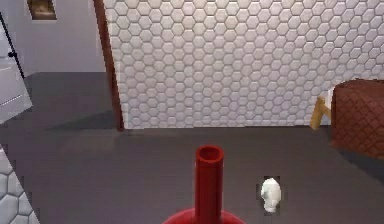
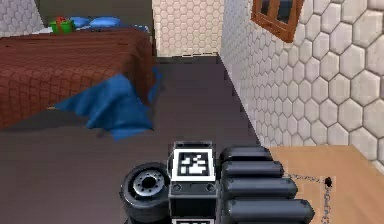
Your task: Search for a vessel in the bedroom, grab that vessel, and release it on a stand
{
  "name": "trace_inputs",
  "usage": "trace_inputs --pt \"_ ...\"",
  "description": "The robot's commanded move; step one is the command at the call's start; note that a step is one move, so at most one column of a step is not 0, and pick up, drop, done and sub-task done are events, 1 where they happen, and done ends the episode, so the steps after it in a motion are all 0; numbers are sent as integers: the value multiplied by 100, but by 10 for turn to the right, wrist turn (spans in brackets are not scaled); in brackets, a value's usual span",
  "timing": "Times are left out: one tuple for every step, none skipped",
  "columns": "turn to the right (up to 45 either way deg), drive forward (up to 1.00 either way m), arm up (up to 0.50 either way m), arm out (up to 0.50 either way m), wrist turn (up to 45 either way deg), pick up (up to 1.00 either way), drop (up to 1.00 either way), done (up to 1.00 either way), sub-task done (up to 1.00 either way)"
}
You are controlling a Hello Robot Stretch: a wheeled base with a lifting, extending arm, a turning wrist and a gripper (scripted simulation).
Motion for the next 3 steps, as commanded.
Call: trace_inputs --pt "0 5 0 0 0 0 0 0 0" --pt "-210 0 0 0 0 0 0 0 0" --pt "-30 0 0 0 0 0 0 0 0"
